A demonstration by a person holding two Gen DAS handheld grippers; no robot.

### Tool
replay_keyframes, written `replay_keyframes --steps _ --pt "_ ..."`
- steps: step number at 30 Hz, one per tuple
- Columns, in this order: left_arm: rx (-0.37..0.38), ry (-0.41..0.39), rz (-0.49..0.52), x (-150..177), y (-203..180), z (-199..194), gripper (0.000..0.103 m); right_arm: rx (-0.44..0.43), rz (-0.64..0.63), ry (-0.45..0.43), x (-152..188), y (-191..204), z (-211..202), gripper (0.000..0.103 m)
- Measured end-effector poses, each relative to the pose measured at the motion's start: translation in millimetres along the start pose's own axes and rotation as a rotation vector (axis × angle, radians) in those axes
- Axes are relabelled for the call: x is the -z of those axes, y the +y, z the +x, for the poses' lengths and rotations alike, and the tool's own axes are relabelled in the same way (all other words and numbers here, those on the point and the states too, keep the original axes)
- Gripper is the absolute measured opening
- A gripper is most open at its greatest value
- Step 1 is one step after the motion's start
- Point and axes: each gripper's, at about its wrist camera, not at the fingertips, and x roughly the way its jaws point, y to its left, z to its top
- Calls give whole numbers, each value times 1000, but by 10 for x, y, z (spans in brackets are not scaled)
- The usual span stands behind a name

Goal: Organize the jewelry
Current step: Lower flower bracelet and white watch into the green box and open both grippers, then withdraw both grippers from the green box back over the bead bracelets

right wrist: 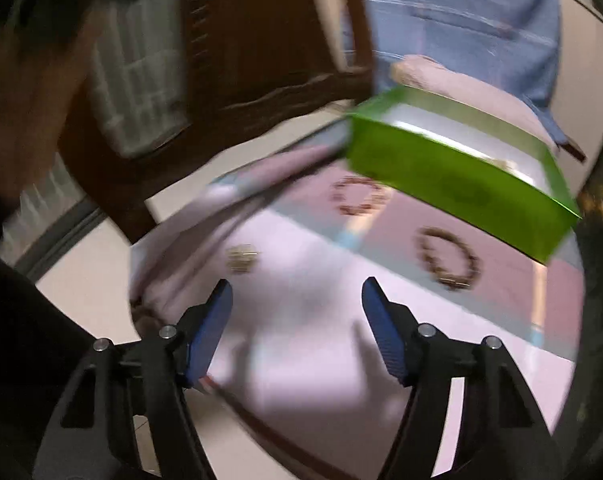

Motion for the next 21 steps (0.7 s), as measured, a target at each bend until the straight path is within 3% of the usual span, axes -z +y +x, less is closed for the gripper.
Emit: replay_keyframes --steps 2,8,10,12,16,21 --pt "8 -43 -12 -61 -14 -82 99 23 -16 4 -36 108 121 62" --pt "-9 -44 51 -90 -110 -34 99 -37 70 69 -198 64 523 54" --pt "-2 -40 46 -90 -93 -20 99 -16 42 102 -240 129 631 43" --pt "-2 -30 40 -88 -78 -6 99 1 49 104 -218 123 679 21" --pt "-7 -22 19 -90 12 15 99 -4 80 95 -228 48 639 21" --pt "-3 -5 2 -85 82 34 99 35 197 -13 -444 -422 299 21"
